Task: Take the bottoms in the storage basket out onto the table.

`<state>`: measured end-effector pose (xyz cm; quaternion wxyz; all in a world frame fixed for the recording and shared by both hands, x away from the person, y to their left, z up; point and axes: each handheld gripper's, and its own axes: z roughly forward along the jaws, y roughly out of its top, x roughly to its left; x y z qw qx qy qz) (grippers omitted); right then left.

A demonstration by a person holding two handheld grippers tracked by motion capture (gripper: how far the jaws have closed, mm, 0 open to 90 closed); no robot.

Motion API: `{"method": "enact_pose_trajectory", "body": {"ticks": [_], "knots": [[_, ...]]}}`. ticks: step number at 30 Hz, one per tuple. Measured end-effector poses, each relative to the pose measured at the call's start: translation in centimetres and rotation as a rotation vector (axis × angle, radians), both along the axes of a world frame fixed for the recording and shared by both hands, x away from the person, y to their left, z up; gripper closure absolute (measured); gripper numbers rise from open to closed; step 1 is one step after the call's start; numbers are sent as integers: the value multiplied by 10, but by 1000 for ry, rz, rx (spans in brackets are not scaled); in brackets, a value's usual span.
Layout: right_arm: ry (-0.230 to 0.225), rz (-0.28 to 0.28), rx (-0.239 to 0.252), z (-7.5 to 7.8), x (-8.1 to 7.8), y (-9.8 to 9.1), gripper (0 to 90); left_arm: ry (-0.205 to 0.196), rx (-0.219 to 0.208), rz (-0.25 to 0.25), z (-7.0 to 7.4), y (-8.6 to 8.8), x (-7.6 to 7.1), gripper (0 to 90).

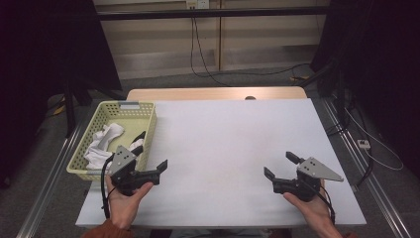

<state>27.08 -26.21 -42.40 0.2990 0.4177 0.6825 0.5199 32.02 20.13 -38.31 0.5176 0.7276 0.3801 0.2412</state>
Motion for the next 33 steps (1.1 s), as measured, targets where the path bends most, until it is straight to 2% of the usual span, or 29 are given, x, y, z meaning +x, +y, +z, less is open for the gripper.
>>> {"method": "enact_pose_trajectory", "body": {"ticks": [2,6,9,13,18,22,25,28,30,33], "knots": [[7,0,6,0,0,0,82,0,-11,0,2,1,0,65],[6,6,3,0,1,2,82,-8,2,9,8,4,0,63],[5,7,3,0,2,3,82,-8,27,12,11,8,1,57],[7,11,4,0,2,5,82,8,33,23,16,15,2,54],[6,15,0,0,2,6,82,7,24,30,21,24,2,54],[6,16,5,1,2,5,82,25,15,29,27,31,4,56],[1,19,3,1,2,6,82,9,12,45,32,37,5,57],[1,25,-2,1,2,7,83,15,22,42,35,40,6,63],[1,30,-6,1,2,8,84,11,35,59,38,46,8,69],[3,29,-7,1,2,8,84,28,33,86,44,56,13,68]]}}
